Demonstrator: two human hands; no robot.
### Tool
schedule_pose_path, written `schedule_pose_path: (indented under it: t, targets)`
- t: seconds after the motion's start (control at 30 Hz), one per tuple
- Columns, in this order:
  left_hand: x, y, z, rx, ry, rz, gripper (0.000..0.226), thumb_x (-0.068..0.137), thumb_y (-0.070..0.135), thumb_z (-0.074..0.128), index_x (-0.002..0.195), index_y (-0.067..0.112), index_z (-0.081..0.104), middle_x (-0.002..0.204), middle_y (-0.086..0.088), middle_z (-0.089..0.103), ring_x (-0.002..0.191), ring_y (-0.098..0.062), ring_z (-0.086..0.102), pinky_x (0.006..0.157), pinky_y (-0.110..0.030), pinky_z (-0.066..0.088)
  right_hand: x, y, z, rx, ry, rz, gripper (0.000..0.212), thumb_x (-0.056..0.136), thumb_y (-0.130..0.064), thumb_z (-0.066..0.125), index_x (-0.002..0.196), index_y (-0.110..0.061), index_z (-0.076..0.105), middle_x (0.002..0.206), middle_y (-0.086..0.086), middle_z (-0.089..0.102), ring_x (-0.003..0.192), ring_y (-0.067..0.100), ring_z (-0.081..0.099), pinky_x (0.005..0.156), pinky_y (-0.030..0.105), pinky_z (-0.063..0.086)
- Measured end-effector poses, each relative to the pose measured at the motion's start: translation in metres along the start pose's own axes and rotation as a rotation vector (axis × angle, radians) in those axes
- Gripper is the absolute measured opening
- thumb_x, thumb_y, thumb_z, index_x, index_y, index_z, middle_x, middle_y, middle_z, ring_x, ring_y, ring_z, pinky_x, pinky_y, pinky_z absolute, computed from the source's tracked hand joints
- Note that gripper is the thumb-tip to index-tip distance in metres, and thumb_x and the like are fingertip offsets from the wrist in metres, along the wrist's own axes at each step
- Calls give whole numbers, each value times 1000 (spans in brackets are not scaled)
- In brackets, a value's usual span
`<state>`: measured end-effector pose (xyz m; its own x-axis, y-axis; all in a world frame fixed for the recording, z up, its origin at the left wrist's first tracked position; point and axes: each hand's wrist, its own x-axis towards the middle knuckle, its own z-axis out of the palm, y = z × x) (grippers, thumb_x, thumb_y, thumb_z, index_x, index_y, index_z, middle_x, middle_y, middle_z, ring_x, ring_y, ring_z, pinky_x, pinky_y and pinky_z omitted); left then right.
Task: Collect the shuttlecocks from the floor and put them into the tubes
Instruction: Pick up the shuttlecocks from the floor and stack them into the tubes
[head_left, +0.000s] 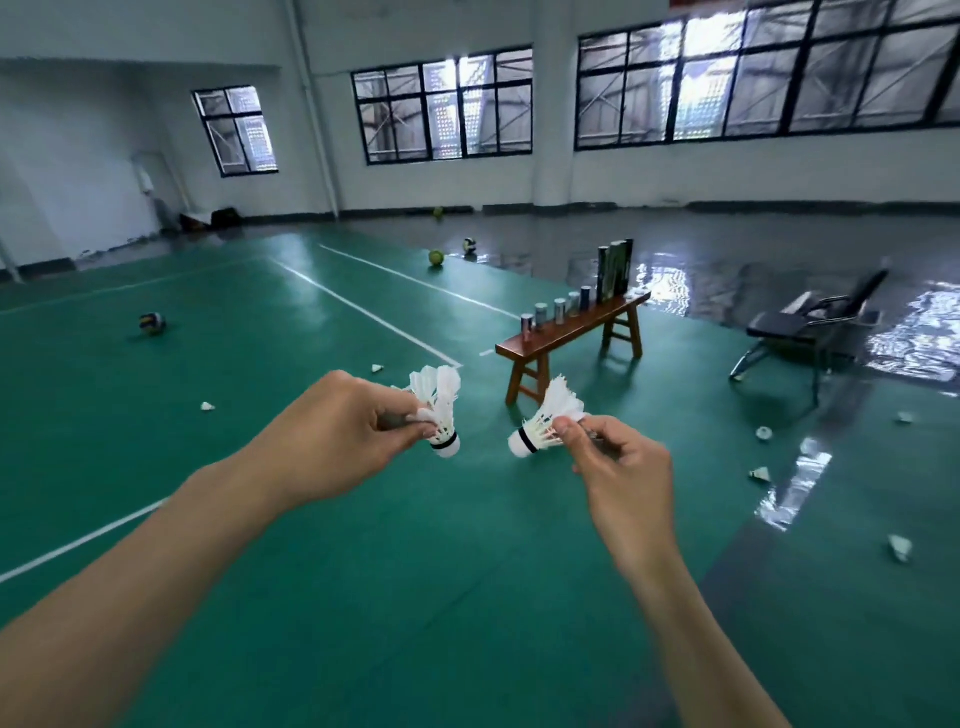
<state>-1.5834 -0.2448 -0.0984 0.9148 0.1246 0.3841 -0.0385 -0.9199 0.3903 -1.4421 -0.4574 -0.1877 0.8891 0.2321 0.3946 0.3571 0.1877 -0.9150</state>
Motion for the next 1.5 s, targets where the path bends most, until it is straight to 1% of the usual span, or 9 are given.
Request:
schedule_pose_path:
  t: [0.1, 0.23, 0.33, 0.57, 0.7, 0.8, 1.03, 1.27, 1.5]
  targets:
    - [54, -24, 15, 48, 4, 78, 32, 93, 38, 70, 73, 13, 67, 58, 0, 47, 60, -16, 30, 53, -30, 34, 48, 20, 7, -40, 0, 17, 19, 93, -25, 76, 77, -35, 77, 52, -17, 50, 49, 4, 35, 47, 13, 26]
    - [131, -75, 24, 64, -61, 137, 12, 92, 38, 71, 85, 30, 77, 73, 19, 70, 65, -3, 62, 62, -31, 52, 116, 51, 35, -64, -11, 0, 16, 94, -30, 76, 78, -31, 76, 53, -16, 44, 50, 5, 28, 46, 15, 25]
    - [184, -114, 28, 30, -55, 225, 11, 91, 35, 71, 88, 29, 79, 69, 31, 63, 63, 7, 57, 61, -12, 41, 162, 75, 57, -103, 18, -24, 13, 92, -29, 77, 79, -30, 77, 54, -16, 49, 49, 4, 30, 47, 13, 26]
    - [324, -202, 34, -210, -98, 266, 21, 85, 49, 67, 80, 32, 78, 53, 11, 50, 48, -7, 30, 45, -12, 25, 279, 115, 106, -110, 179, -10, 15, 88, -30, 81, 84, -45, 79, 75, -11, 76, 52, 5, 40, 46, 17, 31]
    - [431, -240, 59, -150, -130, 261, 4, 88, 43, 73, 86, 43, 76, 58, 16, 60, 49, -5, 43, 49, -16, 35, 358, 154, 114, -141, 253, 22, 14, 86, -36, 82, 89, -50, 78, 79, -18, 76, 53, 4, 49, 50, 12, 36]
    - [512, -255, 96, -165, -148, 243, 11, 86, 36, 78, 93, 45, 79, 85, 25, 75, 75, 0, 70, 71, -28, 57, 425, 185, 103, -234, 253, 29, 21, 86, -35, 82, 83, -55, 75, 87, -23, 76, 60, 1, 63, 57, 10, 43]
    - [690, -270, 184, -28, -162, 295, 14, 89, 29, 76, 102, 32, 80, 96, 15, 78, 82, 3, 71, 78, -26, 59, 605, 257, 45, -173, 313, -50, 8, 88, -27, 82, 94, -32, 78, 85, -23, 76, 61, 1, 63, 58, 8, 45]
    - [841, -275, 236, 81, -163, 314, 15, 92, 30, 73, 104, 26, 81, 91, 17, 76, 79, 2, 69, 72, -25, 56, 782, 306, -1, -154, 201, -107, 17, 90, -24, 80, 86, -39, 76, 84, -21, 76, 70, -4, 67, 63, 5, 46]
    - [990, -322, 294, 191, -255, 425, 19, 95, 22, 71, 111, 27, 78, 99, 18, 75, 86, 1, 69, 79, -28, 56, 949, 382, -5, -210, 197, -155, 28, 90, -27, 80, 73, -47, 72, 71, -21, 72, 57, -4, 58, 54, 7, 42]
